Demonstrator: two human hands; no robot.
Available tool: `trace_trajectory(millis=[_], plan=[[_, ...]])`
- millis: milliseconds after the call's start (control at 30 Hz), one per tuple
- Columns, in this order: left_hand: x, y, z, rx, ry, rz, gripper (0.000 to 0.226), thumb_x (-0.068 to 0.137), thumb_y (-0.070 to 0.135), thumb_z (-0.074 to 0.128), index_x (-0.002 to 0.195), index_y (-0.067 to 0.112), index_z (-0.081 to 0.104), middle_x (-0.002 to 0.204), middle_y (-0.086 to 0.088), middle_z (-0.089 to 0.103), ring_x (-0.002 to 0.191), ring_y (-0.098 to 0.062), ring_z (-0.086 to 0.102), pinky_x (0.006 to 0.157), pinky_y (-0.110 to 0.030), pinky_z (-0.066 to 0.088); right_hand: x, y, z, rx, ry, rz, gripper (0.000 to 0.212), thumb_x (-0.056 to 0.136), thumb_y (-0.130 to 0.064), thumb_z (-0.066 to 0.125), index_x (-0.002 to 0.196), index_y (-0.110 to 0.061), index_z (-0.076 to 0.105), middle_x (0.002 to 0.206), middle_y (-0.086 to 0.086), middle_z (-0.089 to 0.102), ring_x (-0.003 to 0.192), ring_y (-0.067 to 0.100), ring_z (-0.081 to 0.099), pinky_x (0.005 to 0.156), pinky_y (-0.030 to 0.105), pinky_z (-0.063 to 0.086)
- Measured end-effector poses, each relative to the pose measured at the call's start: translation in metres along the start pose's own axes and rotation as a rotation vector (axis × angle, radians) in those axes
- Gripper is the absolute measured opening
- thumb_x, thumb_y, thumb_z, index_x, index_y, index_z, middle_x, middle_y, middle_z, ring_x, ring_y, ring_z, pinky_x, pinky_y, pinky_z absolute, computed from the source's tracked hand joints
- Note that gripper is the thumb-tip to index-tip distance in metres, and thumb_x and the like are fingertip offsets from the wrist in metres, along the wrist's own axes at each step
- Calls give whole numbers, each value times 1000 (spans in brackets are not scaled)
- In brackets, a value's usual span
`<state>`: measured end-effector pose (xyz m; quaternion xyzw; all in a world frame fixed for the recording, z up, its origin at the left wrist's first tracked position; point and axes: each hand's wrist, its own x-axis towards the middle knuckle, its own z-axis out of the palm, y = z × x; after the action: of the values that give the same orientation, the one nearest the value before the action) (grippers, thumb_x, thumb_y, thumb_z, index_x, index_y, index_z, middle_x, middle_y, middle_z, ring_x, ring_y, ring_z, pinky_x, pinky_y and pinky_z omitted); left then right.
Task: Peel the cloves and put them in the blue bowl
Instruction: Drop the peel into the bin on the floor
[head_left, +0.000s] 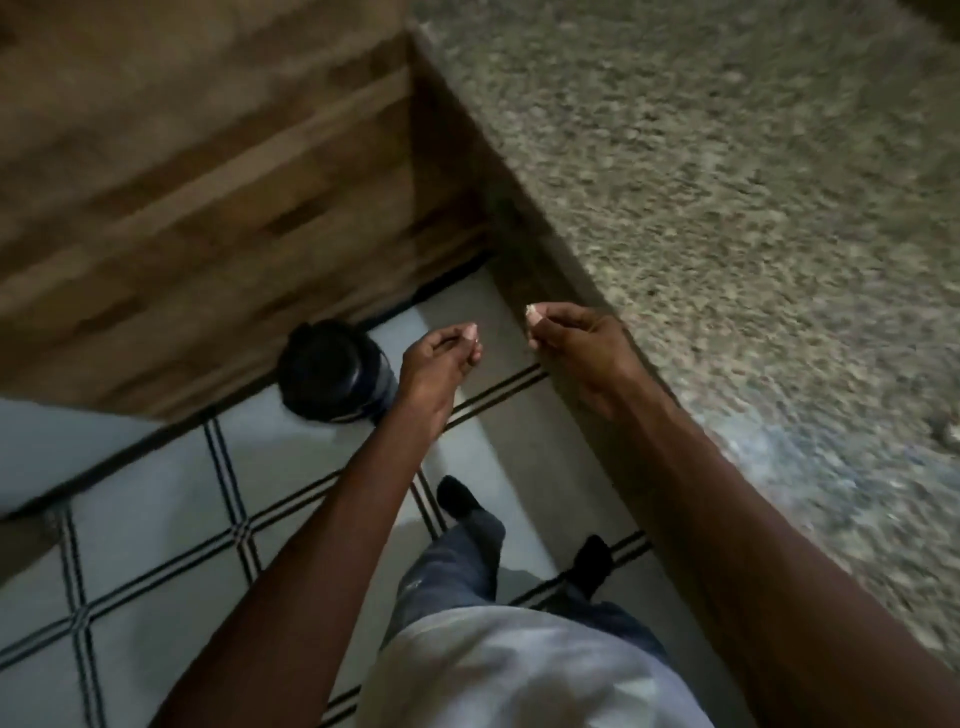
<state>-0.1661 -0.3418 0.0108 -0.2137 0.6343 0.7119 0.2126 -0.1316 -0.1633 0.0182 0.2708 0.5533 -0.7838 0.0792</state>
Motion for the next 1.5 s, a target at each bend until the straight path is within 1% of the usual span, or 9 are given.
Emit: trace_trajectory(millis=[200,367,567,733,900,1000,1100,1367,1500], plan=[[35,25,-140,-134,257,16,11,101,2,61,95,9,68,84,-5,65,67,-4,65,70,-14,57,52,21,154,-130,-227,60,6,97,-7,70,93,-8,74,80,3,70,70,7,66,79,26,59],[66,36,-242,-200,393,-25,8,100,3,64,101,8,70,88,-4,69,79,-10,66,72,-15,57,95,52,267,-181,-297,108,14,97,1,66,88,-7,74,70,-2,73,65,8,68,70,23,57],[106,28,-322,-228,504,-98,10,99,8,68,107,9,73,100,-8,74,97,-20,70,82,-22,57,133,102,347,-288,-336,176,15,96,-10,71,106,0,75,102,16,77,97,28,74,97,43,59],[130,13,-372,-179,556,-101,21,98,7,68,118,2,71,106,-12,73,97,-20,70,91,-28,57,161,139,388,-428,-316,200,14,95,-14,74,106,-5,77,103,17,77,95,29,74,97,49,60],[161,-6,-407,-273,619,-194,12,97,7,69,88,15,70,88,-10,70,84,-20,65,76,-22,56,188,176,414,-490,-295,256,14,93,-17,77,104,-7,77,94,12,76,90,28,73,98,49,59],[186,-29,-421,-281,600,-223,7,97,8,69,91,10,71,84,-13,69,79,-24,62,86,-36,54,205,202,427,-527,-304,285,11,95,-21,75,100,-12,76,100,15,76,101,32,73,101,50,57],[219,-55,-430,-279,578,-244,8,96,9,70,88,6,70,76,-8,68,74,-20,62,80,-32,54,228,230,437,-531,-328,302,6,98,-17,69,97,-16,75,106,22,73,105,36,70,104,50,56],[309,-116,-443,-365,553,-344,10,85,-4,76,88,6,73,91,-21,71,79,-27,66,81,-35,55,307,316,447,-505,-289,411,20,95,8,64,84,-6,71,86,19,64,88,33,59,80,39,55],[360,-152,-458,-341,570,-373,16,81,-4,80,92,4,73,78,-6,73,79,-21,70,75,-26,57,351,359,448,-560,-202,466,12,95,10,63,86,19,63,81,26,62,82,42,58,88,48,52]])
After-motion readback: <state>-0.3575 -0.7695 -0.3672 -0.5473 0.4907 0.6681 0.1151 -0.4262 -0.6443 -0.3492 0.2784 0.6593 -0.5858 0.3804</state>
